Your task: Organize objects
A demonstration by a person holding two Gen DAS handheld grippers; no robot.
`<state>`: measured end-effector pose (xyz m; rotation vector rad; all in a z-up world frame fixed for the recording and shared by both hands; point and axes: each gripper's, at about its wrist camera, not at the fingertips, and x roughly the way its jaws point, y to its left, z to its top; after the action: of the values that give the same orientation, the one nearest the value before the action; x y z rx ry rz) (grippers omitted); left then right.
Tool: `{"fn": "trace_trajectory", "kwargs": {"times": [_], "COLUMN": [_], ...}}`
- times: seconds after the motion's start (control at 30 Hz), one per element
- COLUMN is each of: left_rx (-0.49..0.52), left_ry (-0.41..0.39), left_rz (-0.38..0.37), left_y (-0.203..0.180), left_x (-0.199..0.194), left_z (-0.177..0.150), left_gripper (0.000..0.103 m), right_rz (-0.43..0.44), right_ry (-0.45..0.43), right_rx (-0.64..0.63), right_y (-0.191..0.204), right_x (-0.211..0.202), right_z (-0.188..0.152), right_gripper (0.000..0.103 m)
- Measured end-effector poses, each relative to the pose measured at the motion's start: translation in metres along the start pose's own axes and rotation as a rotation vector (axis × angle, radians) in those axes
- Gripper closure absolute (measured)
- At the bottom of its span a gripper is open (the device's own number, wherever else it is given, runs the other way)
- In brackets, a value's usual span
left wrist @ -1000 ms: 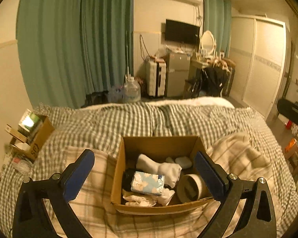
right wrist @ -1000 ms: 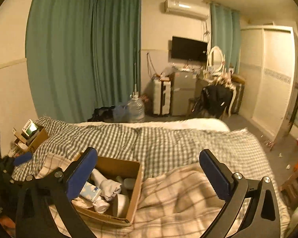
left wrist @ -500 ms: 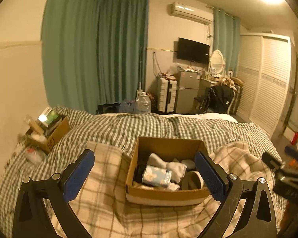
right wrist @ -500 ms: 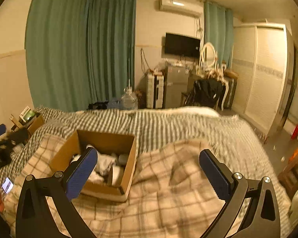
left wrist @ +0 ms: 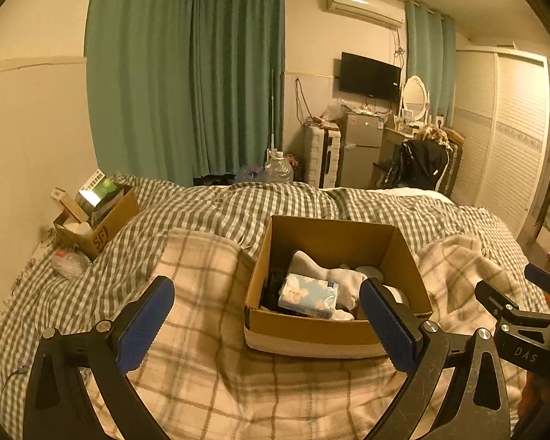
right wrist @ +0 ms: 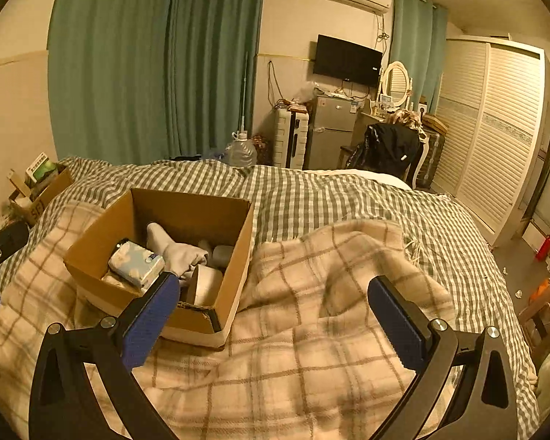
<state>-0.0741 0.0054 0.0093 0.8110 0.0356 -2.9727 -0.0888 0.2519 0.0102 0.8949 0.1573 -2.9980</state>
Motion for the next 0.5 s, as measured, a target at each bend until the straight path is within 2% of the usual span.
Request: {"fn": "trace_trajectory", "kwargs": {"times": [0.5], "left_rx": [-0.002], "left_ry": [0.006], "left_rz": [0.011], "left_y": [0.0011], "left_x": [-0.0015], "left_z": [0.0000], "left_gripper": [0.000], "right_rz": [0.006], "right_ry": [0.002], "right_rx": [0.011], "right_y": [-0.0004], "right_x": [-0.0023], "right_z": [0.0020], "right_gripper": [0.000]}}
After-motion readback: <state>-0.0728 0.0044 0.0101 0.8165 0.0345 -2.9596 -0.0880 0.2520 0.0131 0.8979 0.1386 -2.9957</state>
